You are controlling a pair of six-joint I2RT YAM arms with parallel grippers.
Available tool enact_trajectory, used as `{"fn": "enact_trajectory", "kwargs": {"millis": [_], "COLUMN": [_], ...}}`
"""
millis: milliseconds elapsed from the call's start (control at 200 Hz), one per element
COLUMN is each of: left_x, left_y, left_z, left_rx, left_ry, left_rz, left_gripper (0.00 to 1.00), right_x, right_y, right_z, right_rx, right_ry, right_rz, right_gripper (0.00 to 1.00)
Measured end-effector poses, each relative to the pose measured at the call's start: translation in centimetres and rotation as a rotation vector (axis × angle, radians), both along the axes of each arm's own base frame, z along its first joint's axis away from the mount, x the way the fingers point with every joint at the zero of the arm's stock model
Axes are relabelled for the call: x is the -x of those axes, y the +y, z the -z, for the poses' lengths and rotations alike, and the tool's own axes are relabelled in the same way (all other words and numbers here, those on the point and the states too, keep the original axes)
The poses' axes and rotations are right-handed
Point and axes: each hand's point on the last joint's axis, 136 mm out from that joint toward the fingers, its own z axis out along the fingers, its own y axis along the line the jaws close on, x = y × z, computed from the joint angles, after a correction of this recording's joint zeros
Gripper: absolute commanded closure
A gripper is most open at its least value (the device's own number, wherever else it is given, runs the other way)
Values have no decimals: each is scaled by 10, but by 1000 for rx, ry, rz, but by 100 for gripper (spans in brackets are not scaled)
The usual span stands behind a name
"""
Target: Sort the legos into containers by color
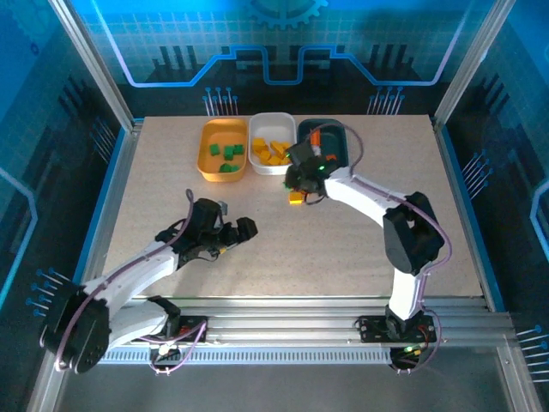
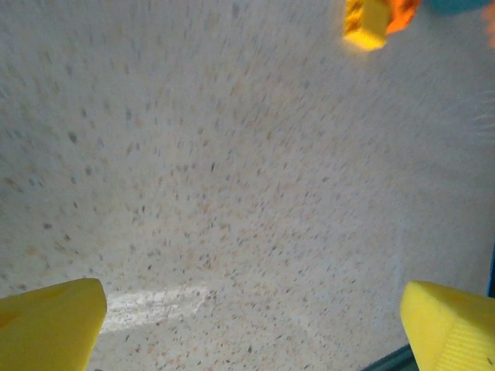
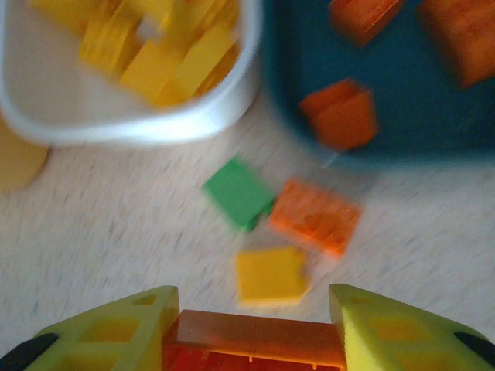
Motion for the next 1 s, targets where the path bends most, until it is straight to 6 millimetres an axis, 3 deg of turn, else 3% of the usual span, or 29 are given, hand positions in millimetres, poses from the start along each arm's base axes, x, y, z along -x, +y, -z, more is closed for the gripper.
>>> {"fn": "enact_trajectory", "kwargs": {"millis": [120,270,405,495,595,670,810,881,1001], "left_x": [7,4,3,3,4,4,4,1,0], "left_y": [-7,-9,-9,-9,-9,-9,-9,-9,-9], "left_z": [7,-2,-4,-4,-4,-3,-2,-2,6], "left_rx": [-12,0,4,4,4,6,11,15,1], "left_ry": [23,-5,-10,-10,-9,-3,0,-5,15], "left_rz": [32,32,32,32,31,26,17,10,7], "left_gripper": [1,1,1,1,1,1,1,1,1], "right_x": [-39,-91,-127,-134,-129,-123,-69,-38,-2], "right_y": [-53,-74,-79,-79,-83,-85,-85,-66,-6], "right_z": [-21,-39,-8,21,34,28,11,2,10], "right_rx": [-3,-22,-44,-68,-69,-66,-14,18,38], "right_ry": [-38,-84,-24,48,103,91,61,28,5], "right_rz": [100,138,121,75,50,45,41,-1,-135], "right_gripper": [54,51,41,29,21,19,18,18,20]}}
